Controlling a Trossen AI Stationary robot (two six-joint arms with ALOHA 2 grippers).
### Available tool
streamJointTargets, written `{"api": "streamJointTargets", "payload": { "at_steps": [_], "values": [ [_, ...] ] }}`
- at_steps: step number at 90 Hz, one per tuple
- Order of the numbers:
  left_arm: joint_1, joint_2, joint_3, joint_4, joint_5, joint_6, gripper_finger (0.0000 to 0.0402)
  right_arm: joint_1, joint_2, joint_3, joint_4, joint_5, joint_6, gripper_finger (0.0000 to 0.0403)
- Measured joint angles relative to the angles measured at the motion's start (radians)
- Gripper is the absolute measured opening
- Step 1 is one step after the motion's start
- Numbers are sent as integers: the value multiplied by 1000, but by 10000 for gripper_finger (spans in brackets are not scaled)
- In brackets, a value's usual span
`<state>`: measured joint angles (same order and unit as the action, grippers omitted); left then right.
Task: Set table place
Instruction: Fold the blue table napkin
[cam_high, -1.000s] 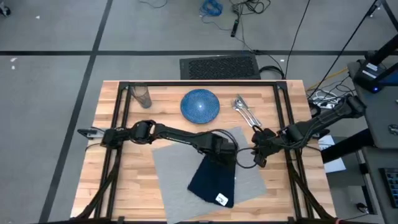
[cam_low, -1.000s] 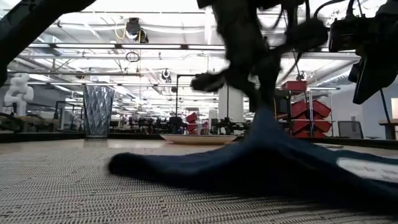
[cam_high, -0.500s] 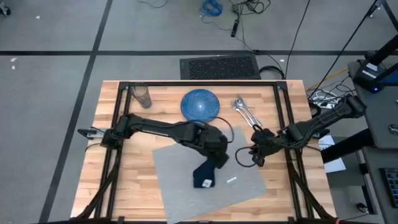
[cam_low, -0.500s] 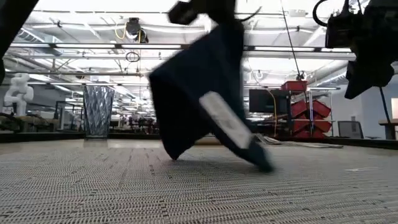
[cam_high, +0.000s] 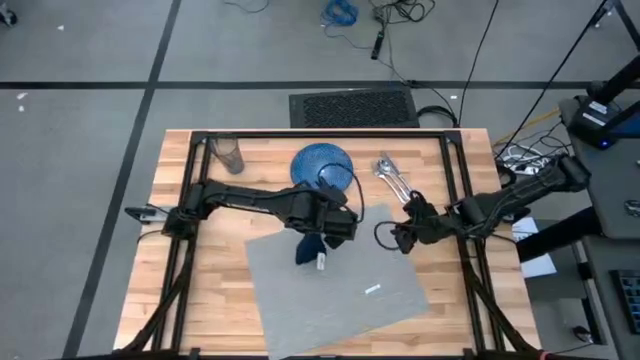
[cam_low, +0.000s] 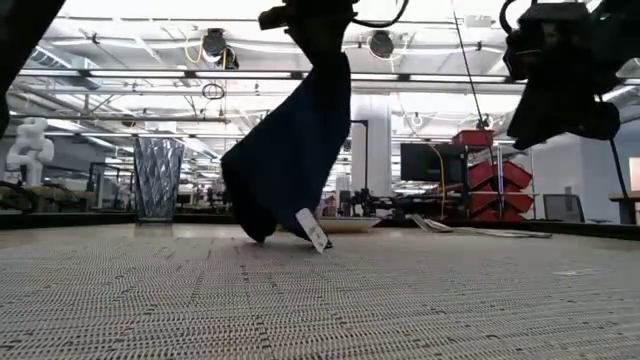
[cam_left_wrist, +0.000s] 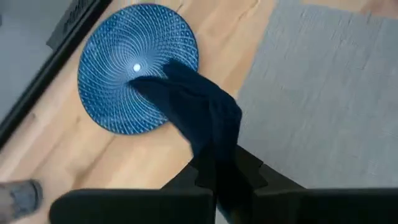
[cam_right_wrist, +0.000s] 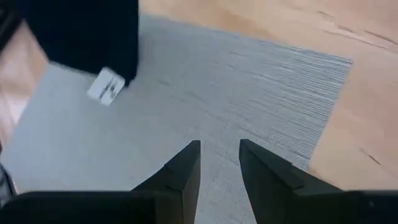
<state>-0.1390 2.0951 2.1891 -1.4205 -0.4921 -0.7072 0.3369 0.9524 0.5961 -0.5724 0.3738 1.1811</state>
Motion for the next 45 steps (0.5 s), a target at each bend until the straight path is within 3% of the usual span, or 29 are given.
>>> {"api": "streamJointTargets", "payload": {
  "at_steps": [28,45],
  "values": [
    [35,-89,0,331,168,230,0,-67,22,0,6,25,49,100],
    [53,-160,1,301,179,277,0,-99,43,0,30,24,65,100]
  ]
}}
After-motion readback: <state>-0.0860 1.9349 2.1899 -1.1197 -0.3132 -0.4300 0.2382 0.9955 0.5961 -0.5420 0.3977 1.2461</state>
